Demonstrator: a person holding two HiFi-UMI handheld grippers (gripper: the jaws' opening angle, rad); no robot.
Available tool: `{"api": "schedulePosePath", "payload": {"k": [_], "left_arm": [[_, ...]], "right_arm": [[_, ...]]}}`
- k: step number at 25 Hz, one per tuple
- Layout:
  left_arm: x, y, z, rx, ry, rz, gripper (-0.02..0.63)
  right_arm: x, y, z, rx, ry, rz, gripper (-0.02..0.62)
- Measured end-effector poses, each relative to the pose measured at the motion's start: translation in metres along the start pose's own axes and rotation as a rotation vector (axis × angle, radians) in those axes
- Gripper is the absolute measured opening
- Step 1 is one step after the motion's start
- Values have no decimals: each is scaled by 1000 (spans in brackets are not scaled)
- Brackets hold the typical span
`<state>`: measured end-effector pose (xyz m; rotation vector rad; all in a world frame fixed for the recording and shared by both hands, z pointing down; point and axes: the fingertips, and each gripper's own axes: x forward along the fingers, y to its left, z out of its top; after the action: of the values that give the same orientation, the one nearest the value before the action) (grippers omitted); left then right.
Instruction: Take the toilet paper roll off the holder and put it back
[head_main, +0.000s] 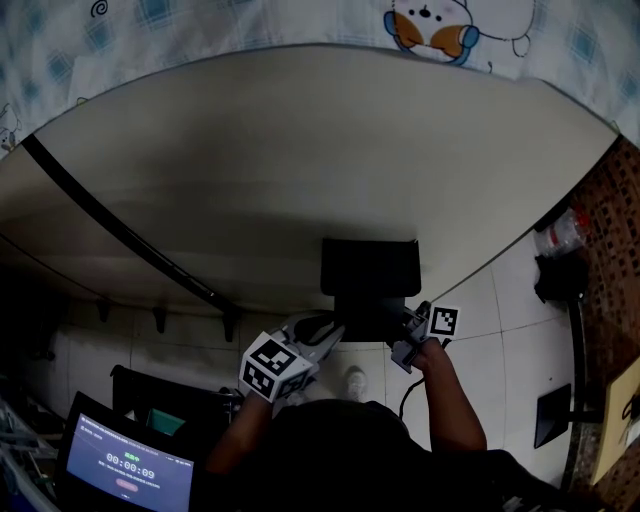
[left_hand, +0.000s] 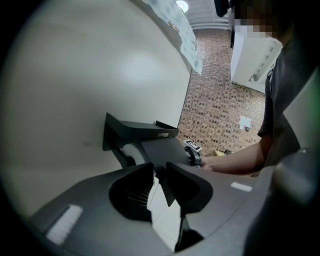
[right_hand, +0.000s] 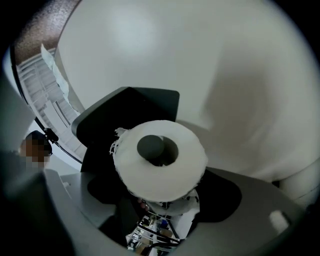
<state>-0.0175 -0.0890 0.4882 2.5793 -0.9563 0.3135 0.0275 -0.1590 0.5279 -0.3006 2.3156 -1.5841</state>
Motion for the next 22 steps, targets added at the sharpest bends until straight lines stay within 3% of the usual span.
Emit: {"api": "schedulePosePath", "payload": {"k": [5,8,11,13,16,17,20,22], "left_arm": [[2,2,-3,-15,-5,10,97],[3,6,-3,1,-6,24,91],[4,9,-4,-4,-4,29,83],[5,14,-5,0,-6,55,78],[6,17,-5,-26,-34,75,72],[7,17,-5,-46,-46,76,69],[10,23,-4,-85,-72,92,78],[13,26,-4,-86,-82,104,86]], "right_arm": [[-18,-6,13,28,-77,-14,472],[-39,-3,32,86,-192,28,483],[-64,-6,53,54,-268,1,482],[-79,0,66,-4,-323,-29,444],[-102,20,82,-105,-459,-58,268],[-105,29,84,-144,-480,-57,245],[-99,53,82,-313,-441,-98,245],[-97,65,85,-498,-407,-207,245]]}}
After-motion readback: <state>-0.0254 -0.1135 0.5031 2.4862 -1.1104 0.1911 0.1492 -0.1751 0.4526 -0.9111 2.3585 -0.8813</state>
